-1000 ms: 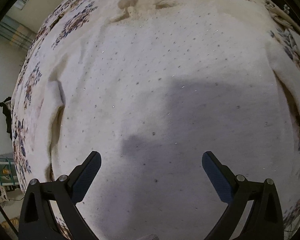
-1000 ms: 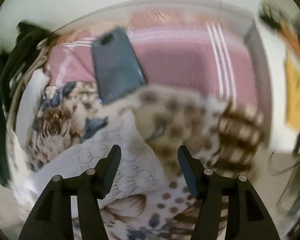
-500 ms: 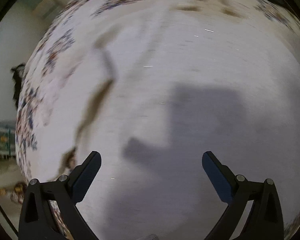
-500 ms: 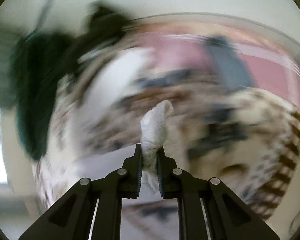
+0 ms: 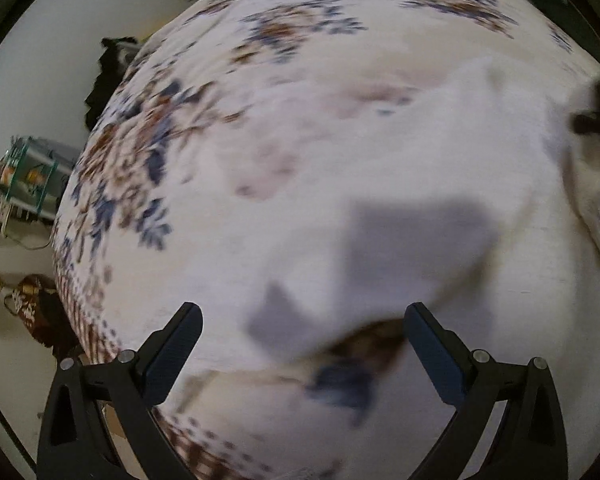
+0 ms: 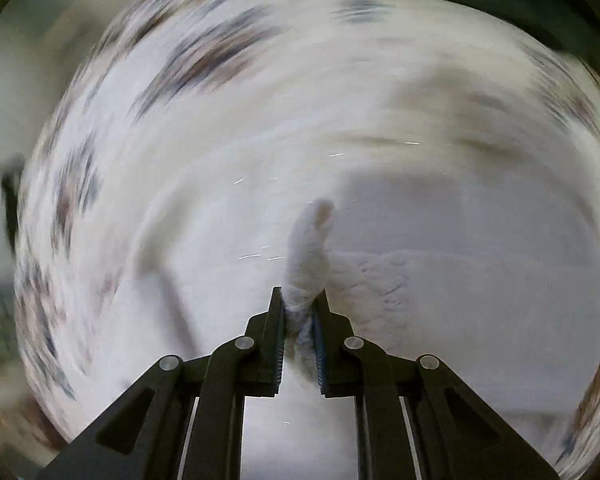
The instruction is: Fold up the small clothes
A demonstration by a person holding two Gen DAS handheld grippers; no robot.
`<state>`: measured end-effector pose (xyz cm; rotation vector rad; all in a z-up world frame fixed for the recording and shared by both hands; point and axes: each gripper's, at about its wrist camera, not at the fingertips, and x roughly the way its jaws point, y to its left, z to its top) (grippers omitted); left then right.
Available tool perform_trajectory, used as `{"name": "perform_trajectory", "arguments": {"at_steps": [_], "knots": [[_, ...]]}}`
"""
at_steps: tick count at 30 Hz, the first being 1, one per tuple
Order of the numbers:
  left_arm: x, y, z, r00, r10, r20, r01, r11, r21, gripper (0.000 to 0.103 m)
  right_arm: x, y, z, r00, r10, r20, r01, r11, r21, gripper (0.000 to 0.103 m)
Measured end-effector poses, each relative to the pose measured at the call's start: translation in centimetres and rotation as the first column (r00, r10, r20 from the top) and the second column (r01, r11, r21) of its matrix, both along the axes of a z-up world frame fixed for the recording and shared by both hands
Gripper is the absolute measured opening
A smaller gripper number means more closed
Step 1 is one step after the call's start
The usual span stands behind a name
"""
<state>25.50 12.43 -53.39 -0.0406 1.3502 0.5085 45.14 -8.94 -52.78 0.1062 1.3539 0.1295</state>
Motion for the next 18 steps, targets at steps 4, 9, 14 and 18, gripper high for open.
{"name": "perform_trajectory", "arguments": {"at_steps": [4, 9, 14, 18], "knots": [[-1.1, 3.4, -0.4, 0.999, 0.032, 0.005, -0.031, 0.999, -0.008, 0.103, -0.3, 8.5, -2.1, 0.988, 0.156, -0.012, -0.157, 0.985, -0.077, 0.013], [-2.5, 7.2, -0.3, 0.997, 0.076, 0.015, -0.075, 0.996, -0.038, 0.103, -1.0, 9.9, -3.9, 0.989, 0.130, -0.065, -0.136, 0.985, -0.102, 0.016], [-5.2, 12.1, 0.9, 0.988, 0.151, 0.020, -0.148, 0.984, -0.103, 0.103, -2.0, 4.4, -1.4, 0.990, 0.007, -0.138, 0.018, 0.983, 0.180, 0.055], [-7.9, 16.4, 1.2, 0.973, 0.229, 0.036, -0.219, 0.960, -0.175, 0.103, -5.8, -2.6, 1.6, 0.977, -0.155, -0.146, 0.191, 0.938, 0.288, 0.060]]}}
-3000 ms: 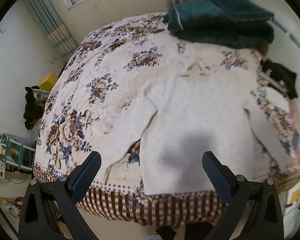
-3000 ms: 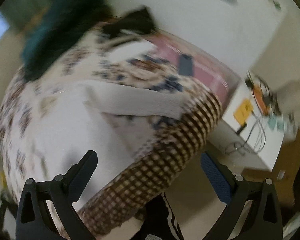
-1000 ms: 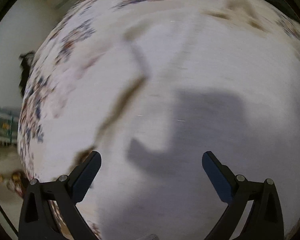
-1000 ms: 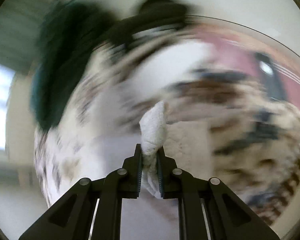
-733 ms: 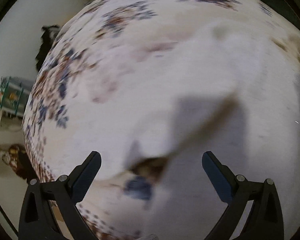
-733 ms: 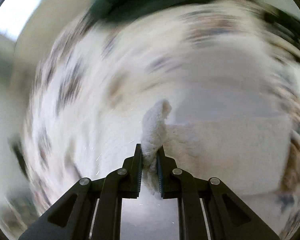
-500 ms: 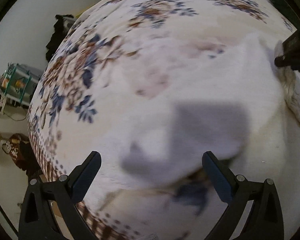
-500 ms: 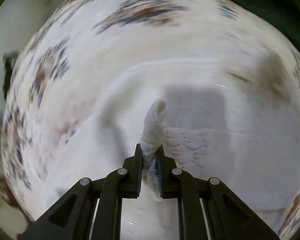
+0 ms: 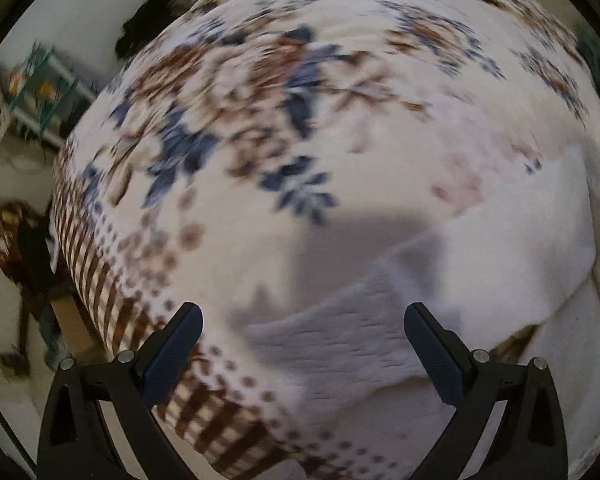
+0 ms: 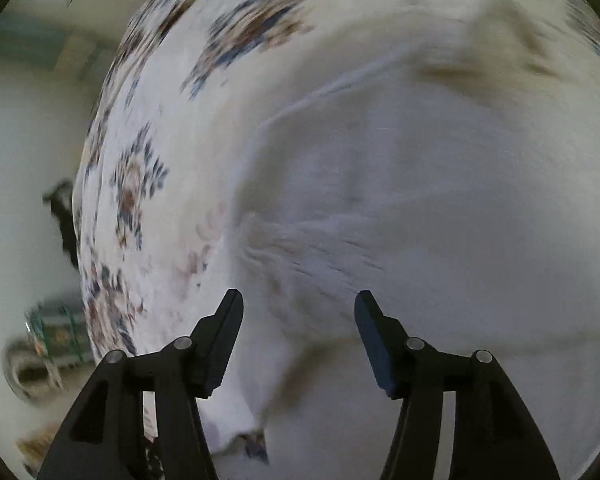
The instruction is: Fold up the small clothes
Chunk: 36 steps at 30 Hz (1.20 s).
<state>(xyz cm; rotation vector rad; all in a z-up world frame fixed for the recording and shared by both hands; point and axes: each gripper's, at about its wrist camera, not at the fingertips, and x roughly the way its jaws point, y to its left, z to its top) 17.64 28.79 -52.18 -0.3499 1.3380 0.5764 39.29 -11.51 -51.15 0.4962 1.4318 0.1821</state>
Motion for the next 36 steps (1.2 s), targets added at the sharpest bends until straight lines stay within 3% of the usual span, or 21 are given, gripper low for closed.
{"name": "perform_trajectory", "arguments": {"at_steps": [2, 5, 6, 7, 8, 9, 10, 11, 12, 14, 18, 20, 23, 28, 31, 33, 36], "knots": [[-1.2, 1.8, -0.9, 0.999, 0.040, -0.004, -0.040, 0.999, -0.036, 0.103, -3.2, -3.6, 1.0, 0.998, -0.070, -0.009, 0.070, 0.997, -0.037, 0.060], [-2.5, 3.8, -3.9, 0.996, 0.085, -0.030, -0.089, 0.985, -0.149, 0.102, -7.3, -7.4, 0.7, 0.989, -0.139, -0.043, 0.135, 0.988, -0.069, 0.060], [-2.6, 4.0, -5.5, 0.996, 0.083, -0.033, -0.088, 0.970, -0.226, 0.101, -8.4, -8.5, 0.4, 0.987, -0.151, -0.058, 0.146, 0.986, -0.084, 0.060], [-2.5, 3.8, -6.1, 0.996, 0.080, -0.038, -0.087, 0.965, -0.248, 0.096, -8.3, -9.4, -0.1, 0.985, -0.158, -0.073, 0.151, 0.984, -0.096, 0.060], [-2.3, 3.4, -6.9, 0.997, 0.070, -0.044, -0.079, 0.959, -0.270, 0.080, -9.7, -10.2, -0.8, 0.981, -0.164, -0.098, 0.152, 0.981, -0.118, 0.060], [-1.8, 2.5, -7.3, 0.999, 0.041, -0.023, -0.046, 0.955, -0.293, 0.050, -9.4, -9.2, -2.3, 0.979, -0.169, -0.116, 0.153, 0.979, -0.136, 0.060], [-1.6, 1.9, -7.3, 1.000, 0.025, -0.015, -0.028, 0.958, -0.284, 0.033, -9.6, -8.9, -3.2, 0.975, -0.175, -0.137, 0.154, 0.976, -0.152, 0.060], [-1.1, 1.2, -7.1, 1.000, -0.003, -0.009, 0.000, 0.963, -0.270, 0.005, -10.4, -9.4, -3.7, 0.972, -0.177, -0.155, 0.152, 0.975, -0.162, 0.060], [-0.5, 0.7, -6.4, 1.000, -0.024, 0.015, 0.027, 0.962, -0.272, 0.006, -10.7, -9.1, -4.3, 0.970, -0.174, -0.169, 0.144, 0.974, -0.174, 0.060], [0.1, 1.1, -4.1, 0.997, -0.024, 0.077, 0.039, 0.978, -0.204, 0.005, -11.7, -8.7, -4.9, 0.969, -0.157, -0.192, 0.119, 0.974, -0.195, 0.060], [1.6, 7.0, 0.4, 0.976, 0.078, 0.202, -0.057, 0.993, -0.107, 0.005, -12.5, -6.4, -4.7, 0.978, -0.098, -0.184, 0.058, 0.975, -0.216, 0.060], [2.1, 9.8, 1.0, 0.965, 0.124, 0.232, -0.107, 0.991, -0.084, 0.005, -12.2, -5.0, -4.6, 0.983, -0.070, -0.170, 0.027, 0.970, -0.243, 0.060], [3.2, 14.3, 0.9, 0.935, 0.206, 0.290, -0.181, 0.977, -0.110, 0.006, -11.3, -2.5, -4.9, 0.989, -0.033, -0.141, -0.011, 0.955, -0.298, 0.060], [3.8, 17.7, -1.7, 0.882, 0.359, 0.306, -0.257, 0.909, -0.327, 0.011, -10.0, 0.0, -5.8, 0.991, -0.022, -0.131, -0.019, 0.953, -0.303, 0.060], [2.1, 18.7, -2.3, 0.837, 0.449, 0.311, -0.319, 0.864, -0.389, 0.016, -9.5, 0.3, -5.7, 0.991, -0.034, -0.131, -0.002, 0.964, -0.264, 0.060], [-0.2, 19.7, -2.8, 0.791, 0.534, 0.298, -0.398, 0.820, -0.411, 0.029, -9.3, 0.5, -5.3, 0.992, -0.027, -0.127, -0.004, 0.970, -0.244, 0.060], [-3.1, 20.2, -3.4, 0.747, 0.604, 0.277, -0.455, 0.769, -0.449, 0.044, -9.0, 1.1, -4.6, 0.992, -0.021, -0.124, -0.009, 0.971, -0.239, 0.060]]}}
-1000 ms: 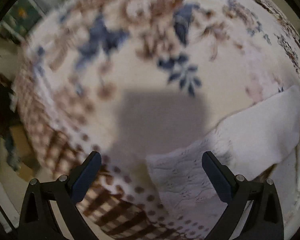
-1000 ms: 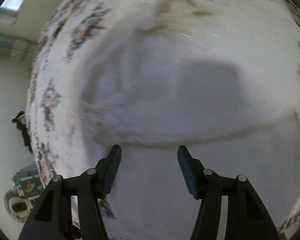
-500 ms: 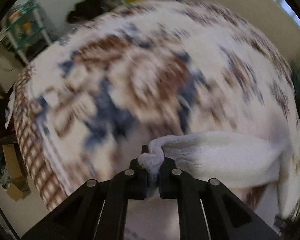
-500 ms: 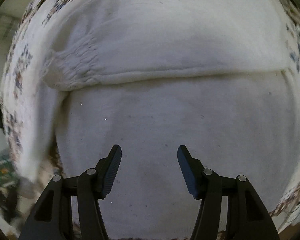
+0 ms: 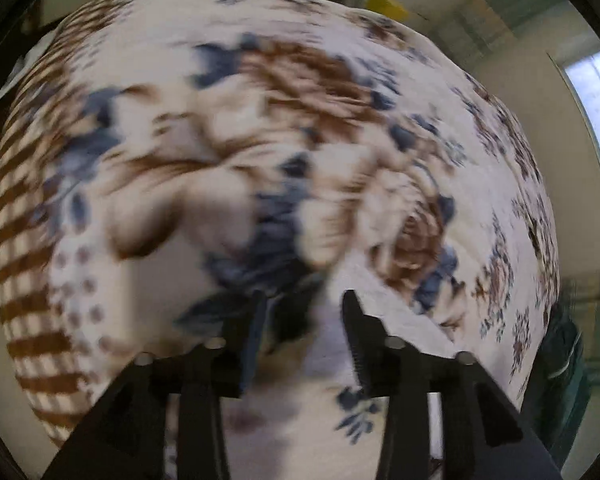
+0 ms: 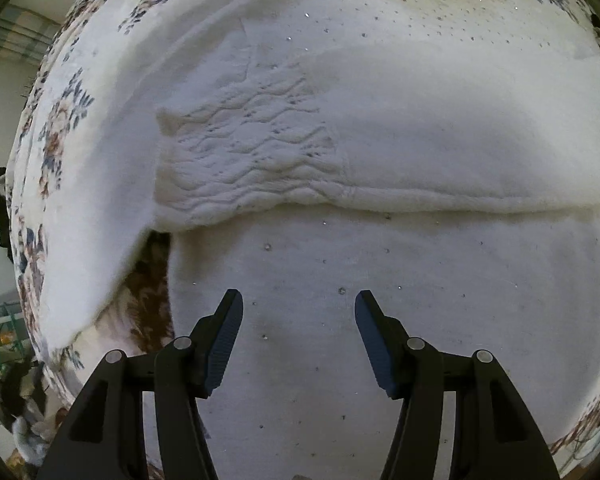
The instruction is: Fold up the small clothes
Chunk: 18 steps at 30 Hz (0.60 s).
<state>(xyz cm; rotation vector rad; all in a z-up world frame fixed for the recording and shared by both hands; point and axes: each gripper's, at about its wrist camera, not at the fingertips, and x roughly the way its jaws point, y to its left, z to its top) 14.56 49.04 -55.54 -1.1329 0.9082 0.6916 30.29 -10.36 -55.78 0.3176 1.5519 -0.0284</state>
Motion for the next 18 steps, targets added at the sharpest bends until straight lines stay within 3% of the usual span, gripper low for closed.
{"name": "perform_trajectory", "arguments": {"at_steps": [1, 2, 3, 5, 6, 9, 11, 12, 13, 14, 15, 18], "knots": [[-0.7, -0.5, -0.3, 1.000, 0.002, 0.031, -0.001, 0.999, -0.038, 0.046, 0.1, -0.2, 0.4, 1.000, -0.004, 0.003, 0.004, 1.000, -0.004, 0.060], [-0.7, -1.1, -0.8, 0.999, -0.007, 0.047, 0.010, 0.998, -0.070, 0.056, 0.1, -0.6, 0.7, 1.000, -0.011, 0.007, 0.011, 1.000, -0.015, 0.061], [-0.5, -1.9, -1.3, 0.998, -0.020, 0.057, 0.025, 0.995, -0.096, 0.061, 0.0, -0.5, 0.8, 1.000, -0.019, 0.011, 0.020, 0.999, -0.030, 0.068], [0.6, -3.5, -2.2, 0.995, -0.053, 0.084, 0.064, 0.988, -0.140, 0.061, 0.2, -1.4, 1.2, 0.999, -0.042, 0.023, 0.044, 0.996, -0.074, 0.079], [1.8, -4.3, -2.9, 0.994, -0.068, 0.086, 0.081, 0.985, -0.155, 0.061, 0.8, -1.5, 1.1, 0.998, -0.053, 0.031, 0.056, 0.992, -0.115, 0.079], [4.4, -4.7, -4.1, 0.997, -0.041, 0.066, 0.050, 0.988, -0.144, 0.061, 0.8, -3.6, 1.3, 0.995, -0.087, 0.048, 0.095, 0.968, -0.233, 0.080], [5.2, -4.3, -4.3, 0.997, -0.002, 0.072, 0.010, 0.993, -0.116, 0.059, 0.7, -5.3, 1.3, 0.992, -0.116, 0.044, 0.123, 0.963, -0.239, 0.080], [5.8, -4.3, -3.9, 0.996, 0.016, 0.086, -0.011, 0.998, -0.066, 0.058, 0.6, -6.2, 1.4, 0.990, -0.132, 0.041, 0.138, 0.963, -0.230, 0.080], [6.1, -4.3, -3.5, 0.995, 0.015, 0.095, -0.011, 0.999, -0.041, 0.051, 0.6, -7.0, 1.5, 0.989, -0.142, 0.040, 0.148, 0.962, -0.229, 0.080], [7.0, -4.7, -2.8, 0.995, -0.028, 0.093, 0.027, 1.000, 0.008, 0.016, 0.4, -7.9, 1.7, 0.988, -0.147, 0.042, 0.153, 0.960, -0.234, 0.080], [8.1, -5.1, -2.2, 0.995, -0.084, 0.059, 0.082, 0.996, 0.043, 0.009, 0.3, -8.4, 1.8, 0.988, -0.148, 0.047, 0.155, 0.959, -0.237, 0.080], [9.8, -6.9, 0.5, 0.975, -0.219, 0.038, 0.211, 0.964, 0.160, 0.009, -0.2, -11.0, 2.3, 0.987, -0.152, 0.056, 0.161, 0.957, -0.242, 0.080]]}}
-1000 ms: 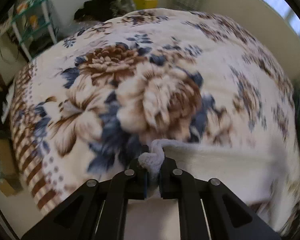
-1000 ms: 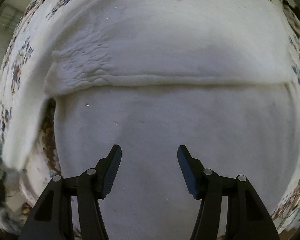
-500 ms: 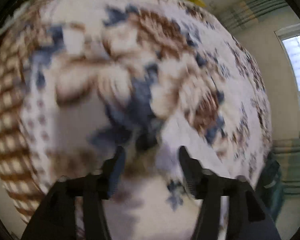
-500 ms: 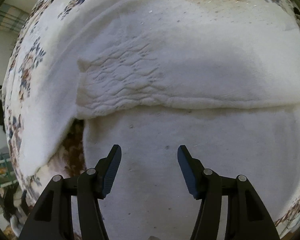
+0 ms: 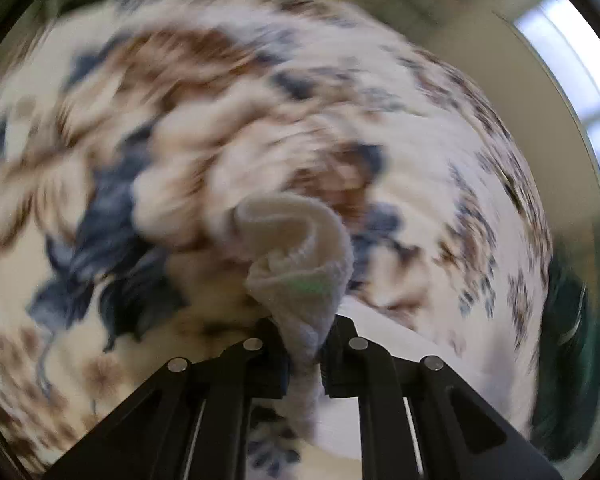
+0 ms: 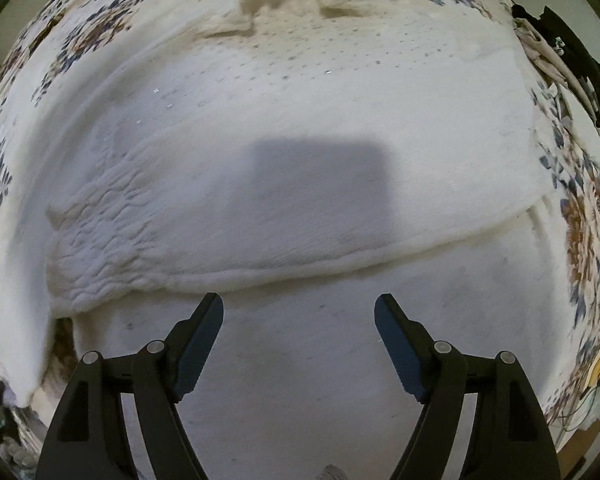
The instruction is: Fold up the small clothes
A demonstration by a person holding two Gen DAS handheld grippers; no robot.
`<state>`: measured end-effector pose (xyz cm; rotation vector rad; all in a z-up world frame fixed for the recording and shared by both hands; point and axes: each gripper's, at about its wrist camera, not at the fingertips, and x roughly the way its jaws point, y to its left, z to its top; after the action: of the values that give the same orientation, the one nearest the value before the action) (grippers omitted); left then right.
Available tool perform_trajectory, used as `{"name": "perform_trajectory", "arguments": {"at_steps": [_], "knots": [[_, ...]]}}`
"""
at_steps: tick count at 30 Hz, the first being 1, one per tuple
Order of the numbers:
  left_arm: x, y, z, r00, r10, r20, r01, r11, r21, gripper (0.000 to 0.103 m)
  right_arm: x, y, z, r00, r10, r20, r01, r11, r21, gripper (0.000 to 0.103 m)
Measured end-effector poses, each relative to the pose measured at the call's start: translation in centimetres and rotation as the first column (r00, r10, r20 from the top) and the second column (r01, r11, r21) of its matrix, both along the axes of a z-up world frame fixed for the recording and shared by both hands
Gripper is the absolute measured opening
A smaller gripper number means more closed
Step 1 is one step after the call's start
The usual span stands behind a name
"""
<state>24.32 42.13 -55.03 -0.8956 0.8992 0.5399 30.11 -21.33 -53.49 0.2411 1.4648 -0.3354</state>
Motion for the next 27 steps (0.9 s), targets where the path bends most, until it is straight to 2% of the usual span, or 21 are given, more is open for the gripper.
{"name": "perform_trajectory", "arguments": {"at_steps": [3, 5, 7, 8, 11, 14, 15, 16, 17, 18, 20, 21, 23, 25, 26, 27], "knots": [[2.5, -3.4, 4.0, 0.989, -0.145, -0.003, 0.144, 0.982, 0.122, 0.008, -0.3, -2.6, 0.1, 1.000, -0.021, 0.001, 0.021, 1.000, 0.017, 0.080], [4.0, -6.7, 6.7, 0.971, -0.237, 0.007, 0.232, 0.955, 0.186, 0.008, -0.2, -4.3, 0.0, 0.999, -0.038, 0.004, 0.038, 0.998, 0.050, 0.080], [6.0, -12.2, 10.1, 0.932, -0.361, 0.017, 0.346, 0.904, 0.250, 0.008, -0.3, -6.7, 0.2, 0.999, -0.047, 0.003, 0.046, 0.994, 0.100, 0.080], [6.9, -13.9, 10.8, 0.918, -0.395, 0.022, 0.377, 0.889, 0.259, 0.008, -0.3, -7.8, 0.4, 0.999, -0.049, 0.007, 0.048, 0.991, 0.124, 0.080], [9.5, -22.8, 13.2, 0.845, -0.532, 0.042, 0.506, 0.823, 0.257, 0.008, -0.4, -11.2, 1.3, 0.998, -0.055, 0.018, 0.050, 0.979, 0.195, 0.080], [11.7, -33.4, 13.4, 0.758, -0.650, 0.061, 0.625, 0.749, 0.220, 0.009, -1.4, -14.8, 2.6, 0.997, -0.066, 0.036, 0.056, 0.975, 0.214, 0.080], [12.5, -38.2, 13.0, 0.718, -0.692, 0.071, 0.671, 0.716, 0.192, 0.009, -1.6, -16.0, 2.9, 0.997, -0.066, 0.038, 0.057, 0.976, 0.208, 0.080], [12.6, -40.4, 12.6, 0.700, -0.710, 0.078, 0.691, 0.700, 0.177, 0.009, -1.9, -18.0, 3.5, 0.997, -0.070, 0.040, 0.060, 0.978, 0.200, 0.080], [13.1, -43.8, 12.3, 0.671, -0.737, 0.083, 0.721, 0.674, 0.162, 0.009, -2.4, -19.2, 3.9, 0.996, -0.075, 0.046, 0.065, 0.979, 0.191, 0.080], [13.7, -48.3, 11.8, 0.632, -0.771, 0.081, 0.758, 0.636, 0.145, 0.009, -2.8, -20.8, 4.3, 0.996, -0.079, 0.047, 0.069, 0.981, 0.181, 0.080], [14.4, -53.3, 11.5, 0.591, -0.803, 0.073, 0.792, 0.595, 0.136, 0.009, -3.9, -24.7, 5.1, 0.994, -0.096, 0.042, 0.088, 0.982, 0.166, 0.080], [14.7, -56.8, 11.0, 0.557, -0.829, 0.058, 0.819, 0.559, 0.128, 0.010, -4.4, -26.5, 5.1, 0.993, -0.110, 0.039, 0.102, 0.981, 0.163, 0.080], [15.2, -60.4, 10.4, 0.518, -0.855, 0.021, 0.849, 0.517, 0.108, 0.013, -5.2, -30.1, 5.2, 0.991, -0.135, 0.025, 0.129, 0.979, 0.161, 0.080], [15.9, -63.2, 9.8, 0.501, -0.863, -0.065, 0.863, 0.492, 0.119, 0.015, -5.6, -32.6, 5.0, 0.988, -0.154, 0.016, 0.149, 0.975, 0.163, 0.080], [15.6, -64.1, 9.9, 0.494, -0.864, -0.091, 0.865, 0.480, 0.145, 0.023, -6.3, -34.2, 5.2, 0.987, -0.161, 0.012, 0.157, 0.973, 0.171, 0.080], [15.3, -64.2, 10.1, 0.493, -0.864, -0.097, 0.865, 0.476, 0.159, 0.036, -7.0, -35.9, 5.5, 0.986, -0.168, 0.010, 0.163, 0.970, 0.182, 0.080]]}}
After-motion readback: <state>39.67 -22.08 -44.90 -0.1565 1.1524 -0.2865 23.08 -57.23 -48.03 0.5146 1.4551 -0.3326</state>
